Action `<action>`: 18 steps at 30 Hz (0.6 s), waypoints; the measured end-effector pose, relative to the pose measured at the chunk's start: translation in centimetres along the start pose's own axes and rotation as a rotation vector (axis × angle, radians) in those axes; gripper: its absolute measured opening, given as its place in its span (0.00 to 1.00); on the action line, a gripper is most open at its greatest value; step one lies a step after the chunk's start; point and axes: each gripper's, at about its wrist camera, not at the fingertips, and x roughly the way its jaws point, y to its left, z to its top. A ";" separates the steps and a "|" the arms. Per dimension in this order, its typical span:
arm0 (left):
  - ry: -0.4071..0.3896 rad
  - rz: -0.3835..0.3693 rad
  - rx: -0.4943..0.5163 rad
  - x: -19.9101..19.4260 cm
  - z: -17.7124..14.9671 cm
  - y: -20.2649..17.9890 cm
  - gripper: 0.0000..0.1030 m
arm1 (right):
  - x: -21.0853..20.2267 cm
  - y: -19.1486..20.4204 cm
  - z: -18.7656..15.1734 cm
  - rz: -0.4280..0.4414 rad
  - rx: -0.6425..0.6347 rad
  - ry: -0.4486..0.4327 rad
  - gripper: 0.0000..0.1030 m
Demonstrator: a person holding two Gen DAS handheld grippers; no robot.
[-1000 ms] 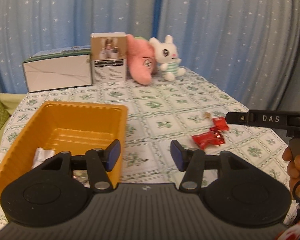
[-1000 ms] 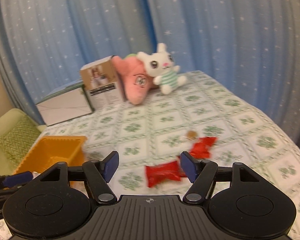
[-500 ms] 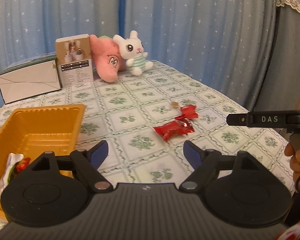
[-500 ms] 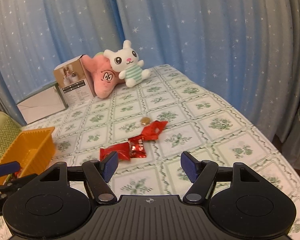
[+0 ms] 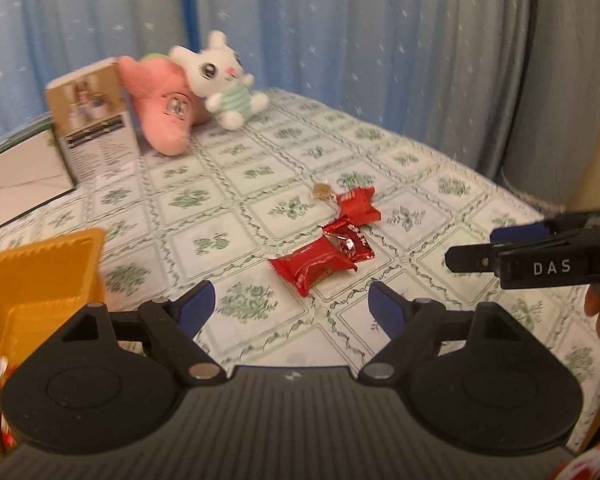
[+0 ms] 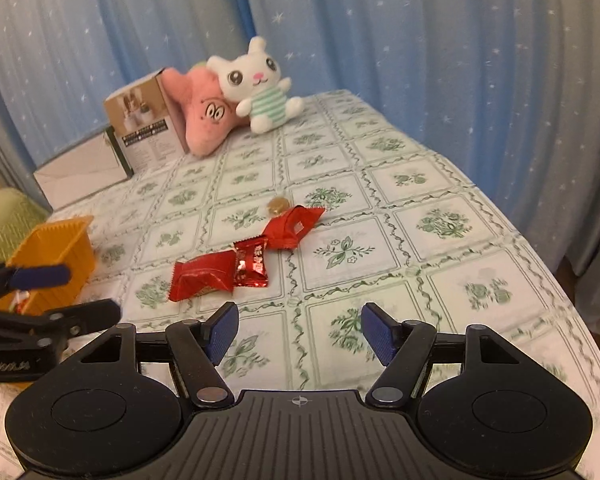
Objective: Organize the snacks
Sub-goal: 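Grasp the large red candy bag with the left tool while the right tool grasps a dark-red candy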
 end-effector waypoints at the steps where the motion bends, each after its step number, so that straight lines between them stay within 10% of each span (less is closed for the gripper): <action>1: 0.012 -0.003 0.021 0.8 0.3 -0.1 0.76 | 0.4 -0.2 0.2 -0.002 0.000 0.004 0.66; 18: 0.182 -0.083 0.252 11.0 3.4 -0.5 0.57 | 2.7 -2.2 2.7 0.002 0.127 -0.007 0.66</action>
